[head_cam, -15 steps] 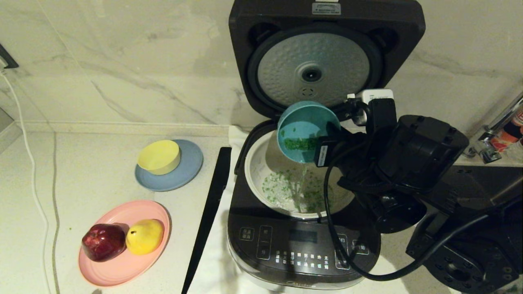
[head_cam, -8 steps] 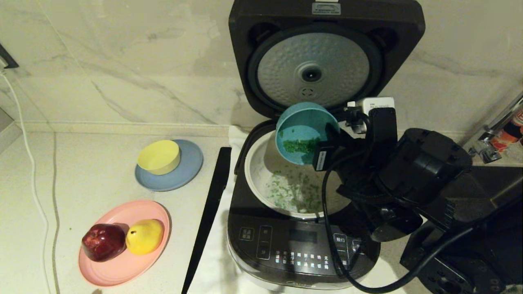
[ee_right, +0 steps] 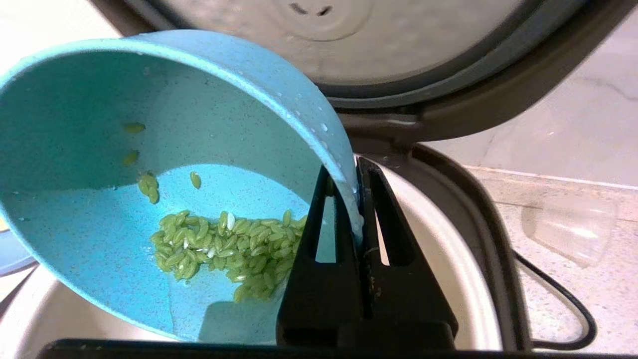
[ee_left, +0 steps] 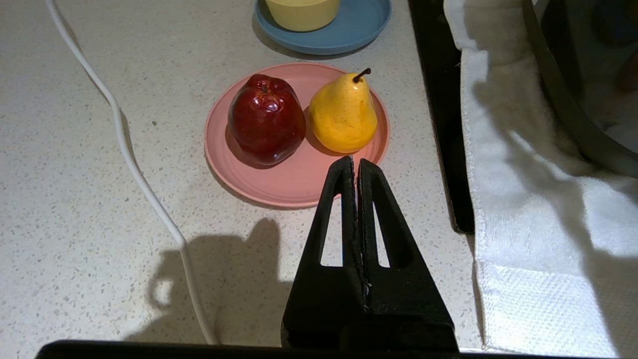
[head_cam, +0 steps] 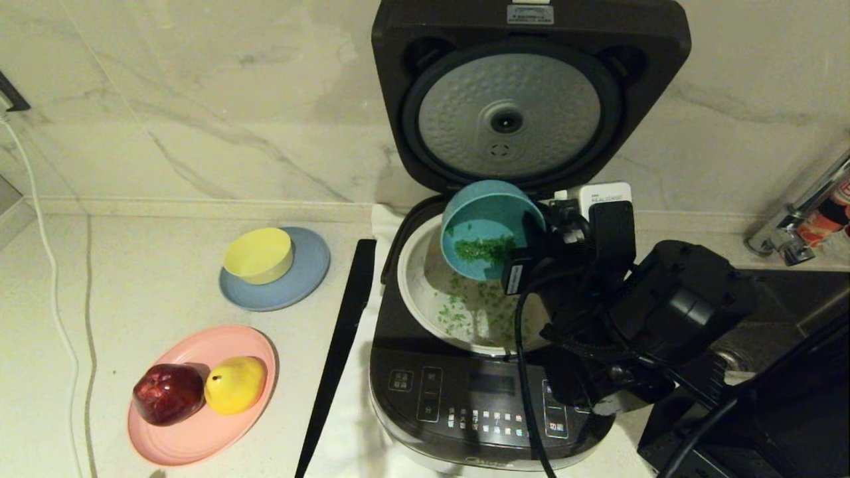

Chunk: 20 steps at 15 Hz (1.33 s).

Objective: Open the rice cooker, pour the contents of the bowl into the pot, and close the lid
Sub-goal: Pour the water from the bowl into the rice cooker

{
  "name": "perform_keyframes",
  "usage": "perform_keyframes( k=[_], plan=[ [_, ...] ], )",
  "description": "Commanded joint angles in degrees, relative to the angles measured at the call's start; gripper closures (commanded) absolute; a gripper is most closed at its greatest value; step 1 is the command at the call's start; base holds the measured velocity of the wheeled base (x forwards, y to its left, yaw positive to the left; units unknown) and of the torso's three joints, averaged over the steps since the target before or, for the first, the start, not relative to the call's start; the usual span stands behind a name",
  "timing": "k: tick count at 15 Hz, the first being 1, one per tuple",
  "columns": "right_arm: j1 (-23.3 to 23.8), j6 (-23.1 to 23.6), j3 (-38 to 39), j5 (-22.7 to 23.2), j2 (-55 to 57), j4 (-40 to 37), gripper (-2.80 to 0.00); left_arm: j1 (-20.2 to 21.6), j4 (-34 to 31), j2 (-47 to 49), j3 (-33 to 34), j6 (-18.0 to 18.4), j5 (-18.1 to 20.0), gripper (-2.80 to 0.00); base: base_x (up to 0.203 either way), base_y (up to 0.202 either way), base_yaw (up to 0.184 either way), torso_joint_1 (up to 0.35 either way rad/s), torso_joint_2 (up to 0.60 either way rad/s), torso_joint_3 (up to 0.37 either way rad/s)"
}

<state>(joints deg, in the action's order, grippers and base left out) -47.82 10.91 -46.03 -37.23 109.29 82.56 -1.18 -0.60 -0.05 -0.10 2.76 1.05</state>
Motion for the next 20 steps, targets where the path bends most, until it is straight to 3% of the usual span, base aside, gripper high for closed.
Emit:
perform_keyframes(
  k=[1, 6, 9, 11, 13, 16, 18, 20],
  plan=[
    [-0.51, 0.08, 0.24, -0.38, 0.32, 0.41, 0.0, 0.04, -0.02, -0.04, 0.01, 0.06, 0.01, 0.0, 0.0, 0.0, 0.0, 0.0, 0.0, 0.0],
    [-0.69, 0.58, -0.25, -1.4, -1.48, -1.95, 0.0, -0.03, -0.02, -0.04, 0.01, 0.03, 0.01, 0.0, 0.0, 0.0, 0.0, 0.0, 0.0, 0.0],
    [-0.62, 0.0, -4.0, -2.38, -6.2, -11.84, 0.0, 0.04, -0.02, -0.04, 0.01, 0.06, 0.01, 0.0, 0.0, 0.0, 0.0, 0.0, 0.0, 0.0],
    [-0.56, -1.89, -8.15, -2.6, -9.68, -22.85, 0.0, 0.01, -0.02, -0.04, 0.01, 0.02, 0.01, 0.0, 0.0, 0.0, 0.0, 0.0, 0.0, 0.0],
    [-0.41, -6.85, -12.96, -2.57, -12.3, -38.8, 0.0, 0.04, -0.02, -0.04, 0.01, 0.06, 0.01, 0.0, 0.0, 0.0, 0.0, 0.0, 0.0, 0.0],
    [0.49, -19.34, -24.94, 0.91, -15.72, -69.33, 0.0, -0.05, -0.02, -0.04, 0.01, 0.02, 0.01, 0.0, 0.0, 0.0, 0.0, 0.0, 0.0, 0.0],
    [2.43, -27.58, -35.68, 7.51, -16.47, -91.61, 0.0, 0.03, -0.02, -0.04, 0.01, 0.06, 0.01, 0.0, 0.0, 0.0, 0.0, 0.0, 0.0, 0.0],
    [5.33, -33.94, -43.41, 17.02, -16.66, -108.4, 0.0, 0.04, -0.02, -0.04, 0.01, 0.03, 0.01, 0.0, 0.0, 0.0, 0.0, 0.0, 0.0, 0.0]
  ],
)
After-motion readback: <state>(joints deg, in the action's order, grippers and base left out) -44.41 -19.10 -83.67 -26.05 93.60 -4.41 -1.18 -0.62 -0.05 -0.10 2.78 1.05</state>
